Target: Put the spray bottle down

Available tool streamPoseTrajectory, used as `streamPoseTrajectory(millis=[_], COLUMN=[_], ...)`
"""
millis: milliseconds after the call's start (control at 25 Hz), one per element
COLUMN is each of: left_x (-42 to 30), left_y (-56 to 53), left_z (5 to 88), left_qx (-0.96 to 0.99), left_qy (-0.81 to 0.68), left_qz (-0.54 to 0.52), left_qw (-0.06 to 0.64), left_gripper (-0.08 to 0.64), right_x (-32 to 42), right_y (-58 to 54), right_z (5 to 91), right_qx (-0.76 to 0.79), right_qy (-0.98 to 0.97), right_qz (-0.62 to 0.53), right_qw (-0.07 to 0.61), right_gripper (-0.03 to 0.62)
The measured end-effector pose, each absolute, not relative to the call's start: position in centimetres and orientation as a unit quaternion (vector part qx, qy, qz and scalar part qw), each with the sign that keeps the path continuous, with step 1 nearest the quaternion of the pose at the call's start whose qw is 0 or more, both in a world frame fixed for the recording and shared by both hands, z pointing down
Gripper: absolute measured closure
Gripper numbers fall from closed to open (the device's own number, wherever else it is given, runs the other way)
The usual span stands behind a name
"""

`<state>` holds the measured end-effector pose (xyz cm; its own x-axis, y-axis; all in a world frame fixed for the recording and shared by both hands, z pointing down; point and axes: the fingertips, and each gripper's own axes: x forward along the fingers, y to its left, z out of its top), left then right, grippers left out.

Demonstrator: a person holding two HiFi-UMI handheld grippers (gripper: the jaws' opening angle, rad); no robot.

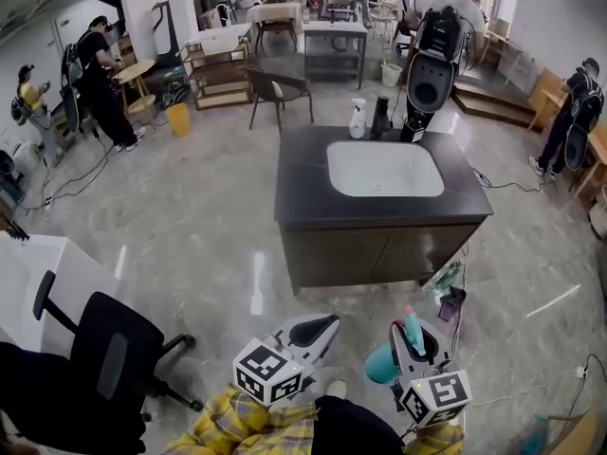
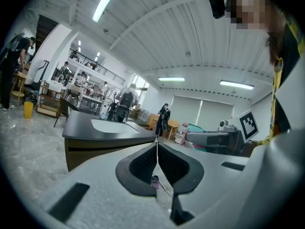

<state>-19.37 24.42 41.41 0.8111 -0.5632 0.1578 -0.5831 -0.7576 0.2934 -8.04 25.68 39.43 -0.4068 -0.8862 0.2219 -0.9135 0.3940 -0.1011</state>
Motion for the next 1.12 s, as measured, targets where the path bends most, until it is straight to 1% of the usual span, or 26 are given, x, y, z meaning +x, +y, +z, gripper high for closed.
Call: streamPoseTrajectory(millis=[280,560,800,1120], left_x=[-15.1,-11.5,-10.5,-9.8], left_y=[18.6,15.2,12.8,6.6], left_z=[41.3,40.7,41.1,42.0], left_qx=[0.935,0.936,0.932,0.932], left_qy=[-0.317,-0.314,-0.318,-0.313], left_qz=[0.023,0.032,0.046,0.045], left_qw=[0.159,0.157,0.168,0.178], left_gripper=[0.552,0.552,0.552,0.552], right_x=[-4.0,-1.1,0.2,1.5], right_y=[20.4,16.6,14.2,9.2], right_z=[39.7,39.7,40.7,41.1], right_qx=[0.529,0.521,0.52,0.533], right_qy=[-0.841,-0.845,-0.843,-0.834], right_qz=[0.098,0.107,0.128,0.13], right_qw=[0.063,0.055,0.052,0.056], right_gripper=[0.499,0.499,0.499,0.499])
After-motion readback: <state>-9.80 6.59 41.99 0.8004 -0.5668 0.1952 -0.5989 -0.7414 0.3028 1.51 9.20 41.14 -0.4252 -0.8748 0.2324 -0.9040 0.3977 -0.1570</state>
